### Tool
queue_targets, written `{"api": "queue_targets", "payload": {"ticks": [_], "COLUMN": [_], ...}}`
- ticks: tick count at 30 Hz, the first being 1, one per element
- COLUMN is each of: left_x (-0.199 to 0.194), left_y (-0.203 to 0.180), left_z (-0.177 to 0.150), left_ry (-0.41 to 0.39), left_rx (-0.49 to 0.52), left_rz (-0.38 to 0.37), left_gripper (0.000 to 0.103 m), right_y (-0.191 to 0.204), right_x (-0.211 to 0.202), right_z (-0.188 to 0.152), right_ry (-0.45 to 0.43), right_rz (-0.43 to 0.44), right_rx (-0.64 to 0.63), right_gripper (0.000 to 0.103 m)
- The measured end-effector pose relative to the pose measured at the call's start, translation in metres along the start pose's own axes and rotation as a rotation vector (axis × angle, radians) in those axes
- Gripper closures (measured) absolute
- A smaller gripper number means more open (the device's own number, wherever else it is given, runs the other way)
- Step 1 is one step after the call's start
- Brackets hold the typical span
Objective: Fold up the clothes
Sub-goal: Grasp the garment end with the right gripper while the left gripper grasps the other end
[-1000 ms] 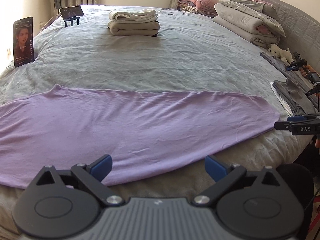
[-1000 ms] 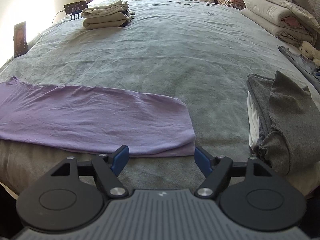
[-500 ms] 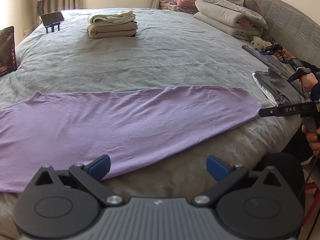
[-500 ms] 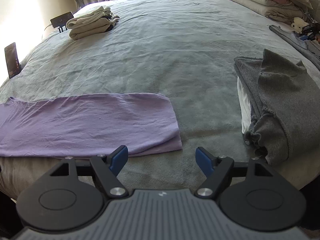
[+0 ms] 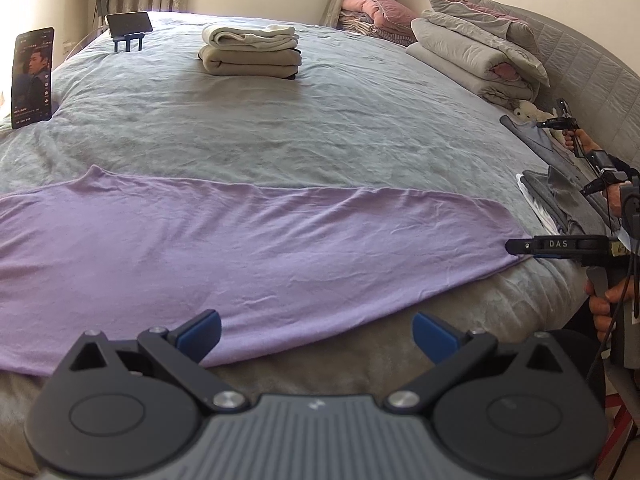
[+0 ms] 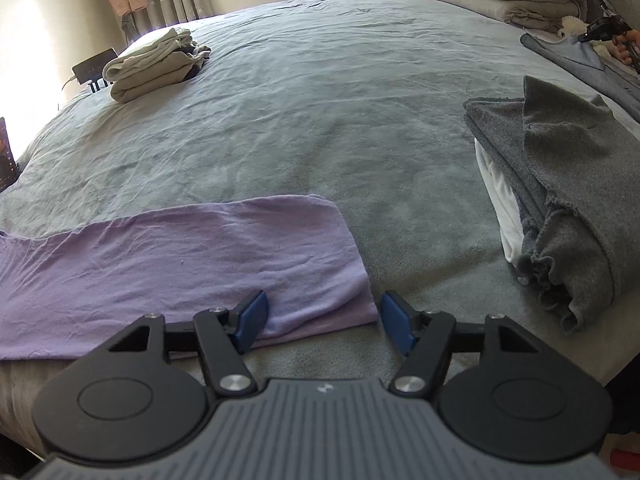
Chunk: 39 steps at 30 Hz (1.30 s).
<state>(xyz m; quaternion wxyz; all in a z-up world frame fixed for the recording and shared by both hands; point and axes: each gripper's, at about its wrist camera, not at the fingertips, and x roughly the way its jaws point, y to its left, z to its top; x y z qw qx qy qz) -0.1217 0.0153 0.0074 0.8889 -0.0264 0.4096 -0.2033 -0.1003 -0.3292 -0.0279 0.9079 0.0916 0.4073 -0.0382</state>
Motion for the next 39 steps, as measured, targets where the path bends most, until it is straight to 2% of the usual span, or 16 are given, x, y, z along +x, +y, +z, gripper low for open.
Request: {"api": "queue_targets", "payload": {"ticks": [2,3,4,5,10,15,20,25,29,32,39], "left_x": [0.000,0.000,0.000,0.001,-0.001,0.000,0.010,0.029,0.046,0.054,0.073], "left_y": [0.004,0.006,0.008,0.010,0.024,0.043,0.058,0.072,0.076,0.074,0.068], "left_z": [0.001,0.002,0.002,0.003,0.010,0.021,0.026,0.023,0.017,0.016,0.018], "left_ry": [-0.005,-0.008,-0.011,-0.014,-0.037,-0.065,-0.070,-0.077,-0.049,-0.038,-0.012], "left_rx": [-0.014,-0.021,-0.028,-0.033,-0.074,-0.155,-0.254,-0.371,-0.469,-0.499,-0.577], "left_rz": [-0.006,-0.009,-0.012,-0.015,-0.066,-0.164,-0.265,-0.423,-0.541,-0.566,-0.610], "left_gripper": [0.001,0.001,0.001,0.001,0.001,0.001,0.001,0.002,0.005,0.006,0.016], "right_y": [0.002,0.003,0.003,0.003,0.018,0.054,0.094,0.133,0.163,0.180,0.204], "right_x": [0.000,-0.001,-0.001,-0.002,-0.015,-0.028,-0.028,-0.026,-0.023,-0.021,-0.025], "right_z": [0.000,0.001,0.002,0.003,0.011,0.020,0.020,0.019,0.012,0.003,-0.017], "right_ry": [-0.008,-0.011,-0.014,-0.016,-0.060,-0.105,-0.100,-0.091,-0.074,-0.062,-0.065], "right_rz": [0.008,0.012,0.021,0.036,0.065,0.120,0.200,0.280,0.333,0.356,0.375], "right_rx": [0.000,0.003,0.011,0.024,0.015,-0.074,-0.175,-0.277,-0.355,-0.406,-0.508], "right_gripper": [0.065,0.070,0.087,0.093,0.093,0.093,0.093,0.093,0.093,0.093,0.093]}}
